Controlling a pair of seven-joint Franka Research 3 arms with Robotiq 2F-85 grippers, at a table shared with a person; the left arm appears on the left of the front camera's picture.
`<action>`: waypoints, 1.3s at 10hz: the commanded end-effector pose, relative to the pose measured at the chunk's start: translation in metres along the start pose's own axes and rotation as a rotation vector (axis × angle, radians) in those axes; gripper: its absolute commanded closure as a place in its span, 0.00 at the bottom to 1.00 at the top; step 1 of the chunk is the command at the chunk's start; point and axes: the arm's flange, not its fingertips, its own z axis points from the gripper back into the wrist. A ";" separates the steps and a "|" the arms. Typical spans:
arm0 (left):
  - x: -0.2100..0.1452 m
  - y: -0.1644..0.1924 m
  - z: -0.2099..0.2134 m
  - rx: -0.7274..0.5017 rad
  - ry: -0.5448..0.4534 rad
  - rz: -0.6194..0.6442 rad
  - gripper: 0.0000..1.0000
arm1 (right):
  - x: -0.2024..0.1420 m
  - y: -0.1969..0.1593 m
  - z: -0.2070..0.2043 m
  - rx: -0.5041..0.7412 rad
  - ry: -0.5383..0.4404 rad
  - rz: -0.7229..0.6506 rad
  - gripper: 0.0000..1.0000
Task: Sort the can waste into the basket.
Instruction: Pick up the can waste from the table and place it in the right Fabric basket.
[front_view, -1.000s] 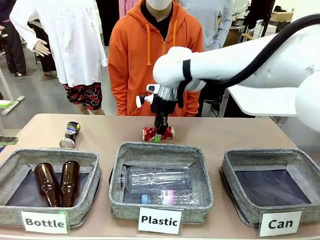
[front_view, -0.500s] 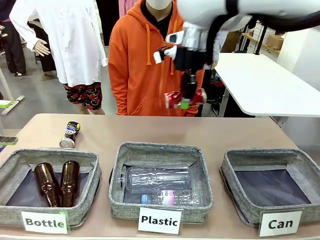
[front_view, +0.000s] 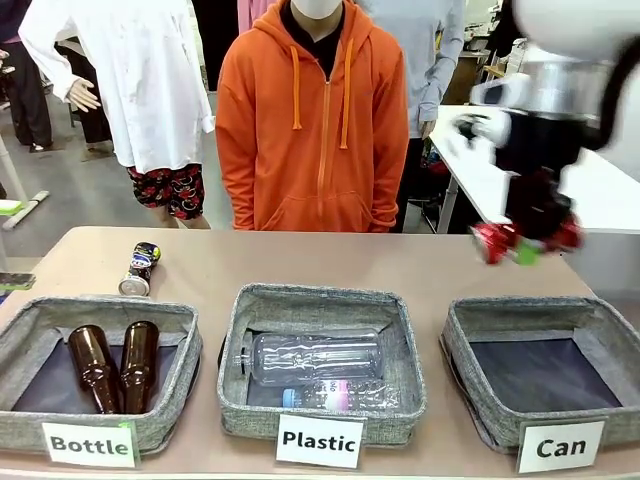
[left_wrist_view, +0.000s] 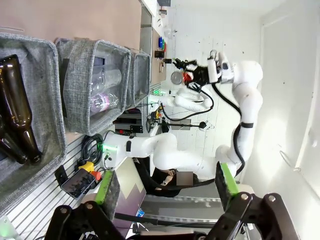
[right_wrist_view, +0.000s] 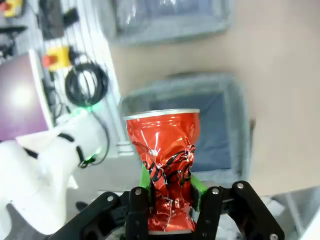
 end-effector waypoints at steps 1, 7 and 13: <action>-0.002 -0.002 0.001 0.001 0.006 0.013 0.00 | -0.054 0.020 -0.031 0.002 0.000 -0.017 0.94; -0.002 -0.002 0.001 0.001 0.006 0.013 0.00 | -0.068 0.014 -0.054 -0.085 0.071 0.004 0.20; -0.002 -0.002 0.001 0.001 0.006 0.013 0.00 | -0.048 -0.019 -0.033 0.062 -0.259 -0.431 0.00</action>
